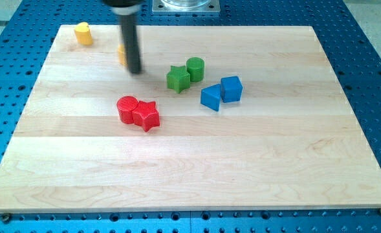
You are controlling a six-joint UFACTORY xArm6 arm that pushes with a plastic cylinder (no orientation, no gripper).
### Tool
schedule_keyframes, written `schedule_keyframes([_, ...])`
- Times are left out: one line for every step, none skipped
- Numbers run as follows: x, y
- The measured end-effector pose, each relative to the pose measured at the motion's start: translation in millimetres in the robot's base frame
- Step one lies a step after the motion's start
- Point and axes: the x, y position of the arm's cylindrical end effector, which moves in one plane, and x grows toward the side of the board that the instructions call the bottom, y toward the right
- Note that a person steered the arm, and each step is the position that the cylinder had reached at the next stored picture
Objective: Push the yellow hexagon into the yellow heart
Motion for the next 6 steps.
schedule_keyframes([-24.0,-28.7])
schedule_keyframes([3.8,6.0])
schedule_keyframes([-39.3,0.9])
schedule_keyframes([-50.4,-40.9])
schedule_keyframes([-37.2,-20.1])
schedule_keyframes([-53.8,19.5])
